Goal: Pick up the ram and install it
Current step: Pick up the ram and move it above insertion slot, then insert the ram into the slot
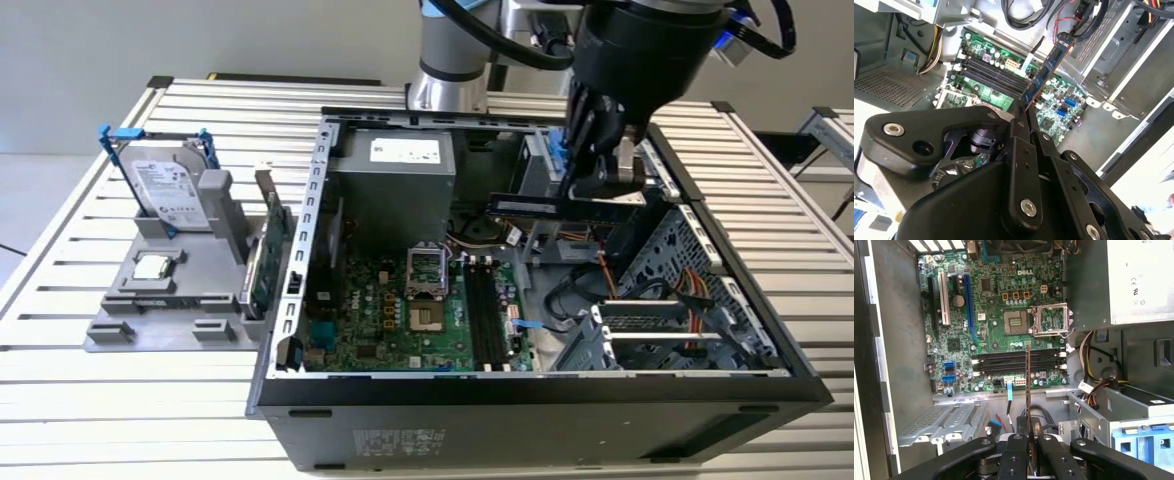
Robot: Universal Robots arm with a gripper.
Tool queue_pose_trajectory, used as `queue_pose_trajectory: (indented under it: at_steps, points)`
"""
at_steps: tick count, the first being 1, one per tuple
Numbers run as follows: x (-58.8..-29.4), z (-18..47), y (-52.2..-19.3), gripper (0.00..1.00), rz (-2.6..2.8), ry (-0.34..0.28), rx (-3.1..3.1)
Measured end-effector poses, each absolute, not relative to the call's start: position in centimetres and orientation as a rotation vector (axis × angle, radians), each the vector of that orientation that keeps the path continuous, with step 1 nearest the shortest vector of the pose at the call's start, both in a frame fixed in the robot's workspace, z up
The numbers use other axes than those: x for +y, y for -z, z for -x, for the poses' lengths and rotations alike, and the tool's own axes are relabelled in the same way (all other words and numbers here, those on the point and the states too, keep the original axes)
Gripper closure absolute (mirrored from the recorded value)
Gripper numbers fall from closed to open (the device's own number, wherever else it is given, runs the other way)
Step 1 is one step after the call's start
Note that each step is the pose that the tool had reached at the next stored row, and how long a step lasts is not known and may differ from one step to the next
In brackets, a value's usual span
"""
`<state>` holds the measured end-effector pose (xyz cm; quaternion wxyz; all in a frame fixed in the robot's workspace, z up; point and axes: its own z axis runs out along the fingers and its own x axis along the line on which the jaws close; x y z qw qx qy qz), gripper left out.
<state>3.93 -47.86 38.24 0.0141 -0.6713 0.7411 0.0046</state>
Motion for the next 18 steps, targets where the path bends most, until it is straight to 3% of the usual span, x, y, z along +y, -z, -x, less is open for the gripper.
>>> queue_pose_trajectory:
  at_steps: [18]
  points:
    - [-47.86,-4.45,-38.24,1.0,2.09,-0.014,2.307]
